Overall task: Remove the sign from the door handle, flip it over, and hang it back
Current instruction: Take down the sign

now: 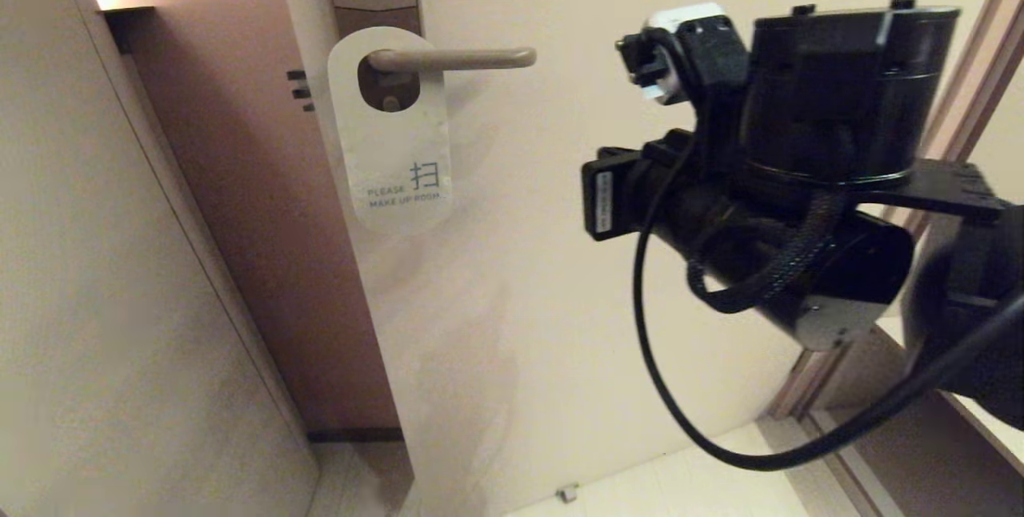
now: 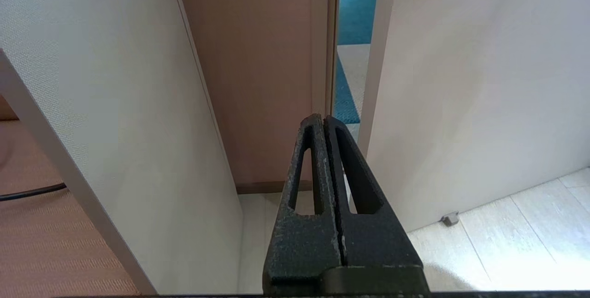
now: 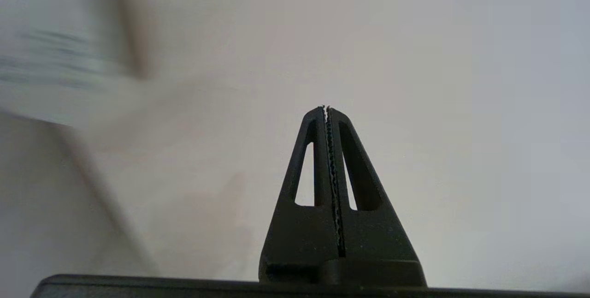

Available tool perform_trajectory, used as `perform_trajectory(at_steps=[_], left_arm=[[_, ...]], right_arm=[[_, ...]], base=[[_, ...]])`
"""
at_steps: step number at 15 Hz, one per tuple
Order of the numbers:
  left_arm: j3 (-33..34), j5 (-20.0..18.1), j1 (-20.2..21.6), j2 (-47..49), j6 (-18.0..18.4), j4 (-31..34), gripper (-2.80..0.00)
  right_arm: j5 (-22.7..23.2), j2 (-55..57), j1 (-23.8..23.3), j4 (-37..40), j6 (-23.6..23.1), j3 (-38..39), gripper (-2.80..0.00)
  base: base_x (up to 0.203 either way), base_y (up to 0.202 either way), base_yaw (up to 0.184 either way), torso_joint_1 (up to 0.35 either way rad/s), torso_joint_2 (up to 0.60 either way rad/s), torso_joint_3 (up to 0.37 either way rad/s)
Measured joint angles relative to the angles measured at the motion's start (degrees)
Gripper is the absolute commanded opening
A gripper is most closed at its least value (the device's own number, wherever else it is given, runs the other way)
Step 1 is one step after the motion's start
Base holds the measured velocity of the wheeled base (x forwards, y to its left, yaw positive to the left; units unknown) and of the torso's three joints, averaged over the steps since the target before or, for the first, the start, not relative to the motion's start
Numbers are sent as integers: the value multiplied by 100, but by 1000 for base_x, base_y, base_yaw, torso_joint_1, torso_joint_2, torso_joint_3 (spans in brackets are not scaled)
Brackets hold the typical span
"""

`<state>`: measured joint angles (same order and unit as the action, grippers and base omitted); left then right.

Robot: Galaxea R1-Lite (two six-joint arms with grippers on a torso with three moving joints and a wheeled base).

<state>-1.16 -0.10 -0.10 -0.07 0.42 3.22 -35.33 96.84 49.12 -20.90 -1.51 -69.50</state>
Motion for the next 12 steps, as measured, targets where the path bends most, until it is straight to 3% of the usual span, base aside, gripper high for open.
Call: perform_trajectory(at_steps=[4,8,12], left_arm=[[0,2,0,0,0,2,-280],[0,0,0,0,-1,2,-280],[0,0,0,0,3,2,-280]], right_arm=[[170,-1111,-1207,-52,-16,1227,-280],[798,-2223,-2518,-66,-2,2399,-280],[1067,-3325,-3141,-62,2,3655,-280]], base=[[0,0,0,0,0,0],[0,0,0,0,0,0],[0,0,0,0,0,0]])
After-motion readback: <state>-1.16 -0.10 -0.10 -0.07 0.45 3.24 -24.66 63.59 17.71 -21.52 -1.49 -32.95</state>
